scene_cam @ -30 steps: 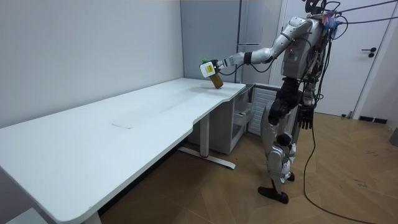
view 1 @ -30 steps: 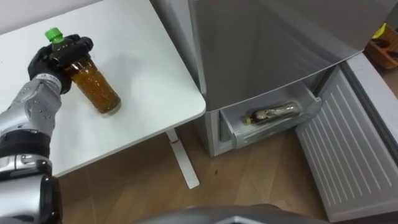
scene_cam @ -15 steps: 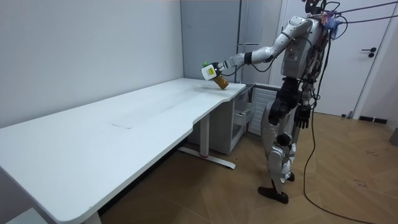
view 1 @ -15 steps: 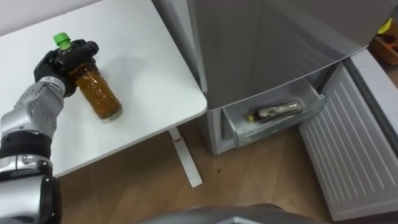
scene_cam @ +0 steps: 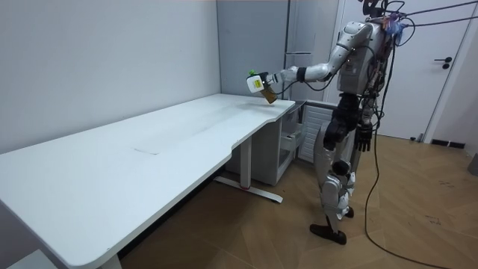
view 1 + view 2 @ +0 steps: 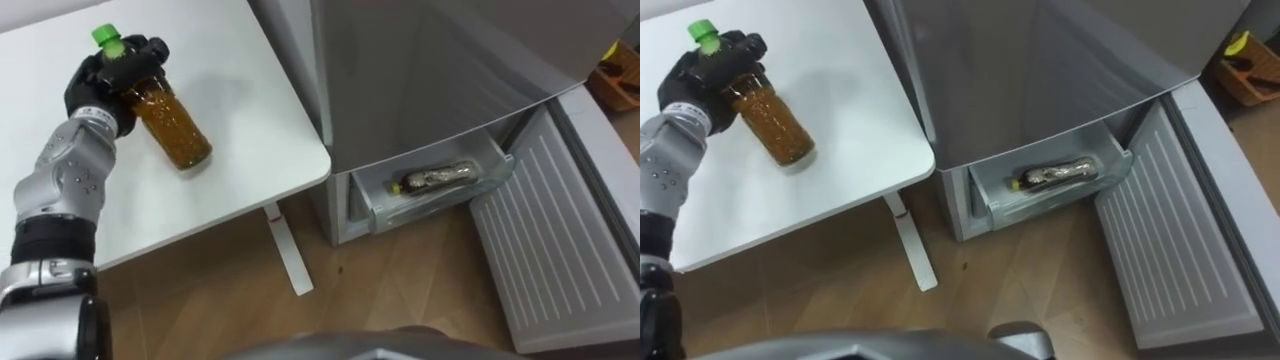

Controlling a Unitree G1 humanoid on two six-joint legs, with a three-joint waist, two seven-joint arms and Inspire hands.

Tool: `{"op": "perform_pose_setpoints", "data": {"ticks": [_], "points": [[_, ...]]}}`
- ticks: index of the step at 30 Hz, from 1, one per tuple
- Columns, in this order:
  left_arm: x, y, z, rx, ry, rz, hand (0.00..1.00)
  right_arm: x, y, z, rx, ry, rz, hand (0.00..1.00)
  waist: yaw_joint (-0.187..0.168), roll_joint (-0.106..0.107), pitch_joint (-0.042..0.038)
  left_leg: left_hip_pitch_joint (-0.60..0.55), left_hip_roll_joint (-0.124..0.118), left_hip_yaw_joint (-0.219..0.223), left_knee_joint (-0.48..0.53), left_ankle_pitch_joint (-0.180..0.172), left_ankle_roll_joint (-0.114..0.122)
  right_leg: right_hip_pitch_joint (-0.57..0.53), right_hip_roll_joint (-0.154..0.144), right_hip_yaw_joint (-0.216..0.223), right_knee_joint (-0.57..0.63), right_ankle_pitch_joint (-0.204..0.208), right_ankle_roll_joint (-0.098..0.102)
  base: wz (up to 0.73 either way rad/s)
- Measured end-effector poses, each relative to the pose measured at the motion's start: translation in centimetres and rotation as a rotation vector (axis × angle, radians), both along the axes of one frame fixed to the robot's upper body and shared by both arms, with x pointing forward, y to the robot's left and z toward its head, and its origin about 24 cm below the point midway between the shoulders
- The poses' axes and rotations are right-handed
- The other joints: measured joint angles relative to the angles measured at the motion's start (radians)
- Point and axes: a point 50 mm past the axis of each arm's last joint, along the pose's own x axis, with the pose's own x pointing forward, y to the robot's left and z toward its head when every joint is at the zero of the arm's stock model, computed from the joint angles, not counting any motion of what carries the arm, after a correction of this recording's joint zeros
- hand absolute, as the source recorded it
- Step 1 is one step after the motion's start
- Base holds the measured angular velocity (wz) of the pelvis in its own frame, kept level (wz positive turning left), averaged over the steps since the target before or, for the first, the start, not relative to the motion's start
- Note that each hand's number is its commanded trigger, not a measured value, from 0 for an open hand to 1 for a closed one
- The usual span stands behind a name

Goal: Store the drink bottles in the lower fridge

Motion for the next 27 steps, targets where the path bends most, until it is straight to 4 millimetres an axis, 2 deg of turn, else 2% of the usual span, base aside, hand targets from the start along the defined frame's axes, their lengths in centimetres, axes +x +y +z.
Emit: {"op": "perform_pose_setpoints", "data": {"ticks": [4, 8, 12, 17, 24, 27], "points": [[-1.7, -2.3, -0.1, -0.018, -0.046, -0.053, 1.0, -0.1, 0.3, -0.1, 0.026, 0.008, 0.007, 0.0, 0.011, -0.005, 0.0033, 0.001, 0.0, -0.013, 0.001, 0.0, 0.0, 0.008, -0.001, -0.011, -0.01, 0.0, 0.0, 0.09], [-3.1, -3.1, -0.1, 0.045, -0.057, -0.102, 1.0, 0.2, 0.6, -0.2, 0.057, 0.013, 0.012, 0.0, 0.015, -0.019, 0.0059, -0.013, -0.004, -0.032, 0.007, 0.001, -0.001, 0.01, -0.006, -0.034, -0.025, -0.001, -0.002, 0.13], [-4.8, -3.6, -0.1, 0.03, -0.072, -0.124, 1.0, 0.2, 0.9, -0.3, 0.07, 0.034, 0.024, 0.0, 0.02, -0.034, -0.0005, -0.012, -0.007, -0.049, 0.007, 0.002, -0.001, 0.018, -0.009, -0.065, -0.03, -0.001, -0.002, 0.18], [-5.6, -4.6, 0.2, 0.03, -0.091, -0.163, 1.0, 1.1, 1.0, -0.3, 0.076, 0.024, 0.064, 0.0, 0.071, -0.042, 0.002, -0.015, -0.008, -0.055, 0.006, 0.002, -0.002, 0.025, -0.01, -0.072, -0.042, -0.001, -0.002, 0.04], [-6.1, -5.5, 0.4, -0.003, -0.111, -0.218, 1.0, 2.9, 1.0, -0.3, 0.071, -0.009, 0.11, 0.0, 0.077, -0.034, 0.0026, -0.049, -0.013, -0.091, 0.025, 0.002, -0.001, 0.015, -0.015, -0.111, -0.045, -0.001, -0.002, 0.16], [-6.5, -7.0, -0.3, -0.138, -0.1, -0.261, 1.0, 3.0, 1.1, -0.3, 0.068, 0.001, 0.163, 0.0, 0.094, -0.024, 0.0024, -0.048, -0.014, -0.111, 0.024, 0.003, -0.002, 0.028, -0.017, -0.136, -0.046, -0.001, -0.002, 0.18]]}}
